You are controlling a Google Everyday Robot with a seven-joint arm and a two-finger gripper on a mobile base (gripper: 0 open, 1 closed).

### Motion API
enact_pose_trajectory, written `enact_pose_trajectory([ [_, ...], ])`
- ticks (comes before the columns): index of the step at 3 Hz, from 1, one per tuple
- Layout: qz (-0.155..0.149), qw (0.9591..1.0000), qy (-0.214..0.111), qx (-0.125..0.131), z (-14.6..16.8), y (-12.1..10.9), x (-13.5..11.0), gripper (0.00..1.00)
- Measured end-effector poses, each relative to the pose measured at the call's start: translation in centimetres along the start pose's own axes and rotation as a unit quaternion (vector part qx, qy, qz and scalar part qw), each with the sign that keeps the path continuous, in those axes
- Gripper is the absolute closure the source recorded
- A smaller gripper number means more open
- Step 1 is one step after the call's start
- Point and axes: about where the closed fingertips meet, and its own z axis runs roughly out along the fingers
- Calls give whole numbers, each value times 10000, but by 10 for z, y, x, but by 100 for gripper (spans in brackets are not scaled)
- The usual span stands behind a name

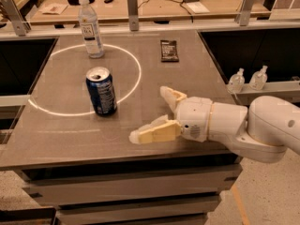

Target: Move pepsi can near rxbar chocolate

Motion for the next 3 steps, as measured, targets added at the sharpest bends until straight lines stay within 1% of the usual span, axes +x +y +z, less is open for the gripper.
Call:
enact_pose_trajectory([
  [1,57,9999,-137,10,21,7,-14,0],
  [2,128,9996,-248,7,48,16,-16,0],
  [3,95,9994,-340,-5,76,19,-18,0],
])
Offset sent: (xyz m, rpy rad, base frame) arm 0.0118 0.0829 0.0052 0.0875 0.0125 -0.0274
